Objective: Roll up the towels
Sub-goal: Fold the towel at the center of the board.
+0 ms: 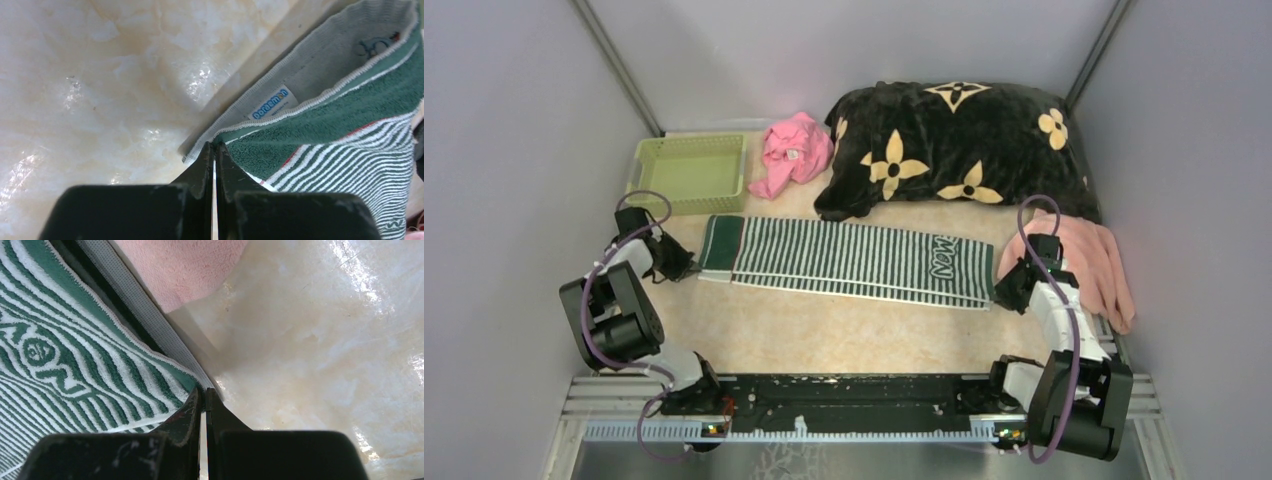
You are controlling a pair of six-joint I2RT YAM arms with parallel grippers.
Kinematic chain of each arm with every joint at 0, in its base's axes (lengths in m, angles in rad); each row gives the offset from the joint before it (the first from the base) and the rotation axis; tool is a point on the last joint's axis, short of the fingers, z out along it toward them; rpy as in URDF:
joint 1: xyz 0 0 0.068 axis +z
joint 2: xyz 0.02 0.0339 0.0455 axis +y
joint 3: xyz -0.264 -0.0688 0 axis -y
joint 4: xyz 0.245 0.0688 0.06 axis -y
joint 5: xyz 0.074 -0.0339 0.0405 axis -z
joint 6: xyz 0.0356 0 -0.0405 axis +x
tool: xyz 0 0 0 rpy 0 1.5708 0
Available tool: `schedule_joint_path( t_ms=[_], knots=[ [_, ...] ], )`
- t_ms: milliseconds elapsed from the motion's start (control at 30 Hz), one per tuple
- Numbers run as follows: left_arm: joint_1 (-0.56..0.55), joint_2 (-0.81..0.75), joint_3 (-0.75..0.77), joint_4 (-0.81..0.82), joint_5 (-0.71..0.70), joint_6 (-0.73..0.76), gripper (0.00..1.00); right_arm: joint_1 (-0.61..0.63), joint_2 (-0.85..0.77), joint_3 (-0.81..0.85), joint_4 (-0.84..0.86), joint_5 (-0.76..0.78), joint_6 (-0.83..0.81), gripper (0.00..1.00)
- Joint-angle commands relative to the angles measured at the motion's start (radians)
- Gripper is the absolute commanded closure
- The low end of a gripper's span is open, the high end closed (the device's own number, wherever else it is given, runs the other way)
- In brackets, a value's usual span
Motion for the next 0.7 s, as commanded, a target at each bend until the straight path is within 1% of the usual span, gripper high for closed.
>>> schedule_joint_path(
  t_ms=[0,233,400,533,667],
  knots=[
    [0.008,0.039,0.006,0.012,-0.022,0.03,1.0,-0.012,0.006,0.02,0.01,0.038,0.018,1.0],
    [0.008,-0.043,0.055,-0.044,-0.051,0.03,1.0,-0.012,-0.062,0.102,-0.07,0.101,0.007,1.0],
    [0.008,-0.099,0.055,-0.073,-0.077,0.027,1.0,-0.012,-0.086,0.157,-0.146,0.142,0.025,1.0],
    [0.008,-0.091,0.039,-0.082,-0.089,0.037,1.0,-0.011,-0.094,0.144,-0.194,0.154,0.063,1.0],
    [0.008,-0.067,0.001,-0.057,-0.087,0.036,1.0,-0.011,-0.087,0.112,-0.204,0.169,0.106,1.0]
  ],
)
